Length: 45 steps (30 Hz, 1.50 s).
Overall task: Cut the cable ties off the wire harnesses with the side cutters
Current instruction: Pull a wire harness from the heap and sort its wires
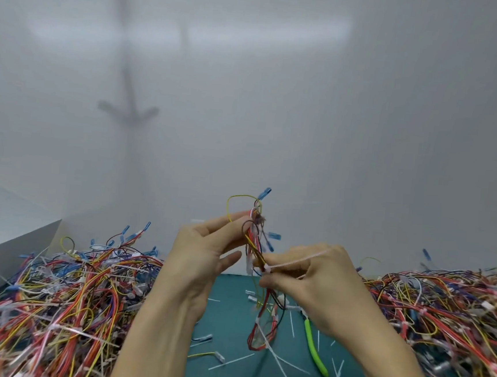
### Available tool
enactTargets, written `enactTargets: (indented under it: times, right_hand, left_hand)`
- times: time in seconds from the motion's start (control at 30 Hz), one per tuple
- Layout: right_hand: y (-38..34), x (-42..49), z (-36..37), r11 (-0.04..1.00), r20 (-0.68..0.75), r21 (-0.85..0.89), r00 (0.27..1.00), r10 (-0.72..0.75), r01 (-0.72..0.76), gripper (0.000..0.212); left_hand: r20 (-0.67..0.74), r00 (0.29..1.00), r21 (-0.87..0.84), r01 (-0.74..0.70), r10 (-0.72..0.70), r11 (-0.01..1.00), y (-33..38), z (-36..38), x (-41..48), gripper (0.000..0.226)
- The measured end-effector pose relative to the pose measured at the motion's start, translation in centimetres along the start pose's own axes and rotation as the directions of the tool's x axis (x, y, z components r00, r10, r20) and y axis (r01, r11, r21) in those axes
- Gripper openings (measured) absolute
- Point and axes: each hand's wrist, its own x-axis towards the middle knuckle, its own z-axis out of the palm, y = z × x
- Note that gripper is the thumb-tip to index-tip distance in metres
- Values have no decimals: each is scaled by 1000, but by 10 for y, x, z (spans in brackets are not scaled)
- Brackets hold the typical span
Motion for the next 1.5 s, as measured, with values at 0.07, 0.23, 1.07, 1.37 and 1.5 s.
enactTargets:
  times: [0.07, 0.23, 1.07, 1.37, 1.5]
  right_hand:
    - [-3, -1, -4, 997, 10, -63, 999, 35, -34, 34]
    - [-2, -3, -16, 987, 69, -99, 988, 137, -130, 48]
    - [-15, 2, -29, 634, -346, 773, 858, 381, 30, 5]
    - [-13, 3, -29, 482, -258, 875, 888, 381, 47, 12]
    - [-16, 2, -31, 447, -245, 893, 892, 380, 55, 15]
  left_hand:
    - [42, 999, -19, -14, 15, 1000, -1, 1, 0, 31]
    - [-19, 988, 14, -152, 153, 988, -2, 4, 1, 13]
    - [367, 922, 510, -312, 126, 802, -11, -17, 4, 56]
    - [474, 840, 770, -251, -263, 586, -31, -12, 12, 26]
    - [435, 842, 816, -218, -320, 536, -39, -12, 14, 17]
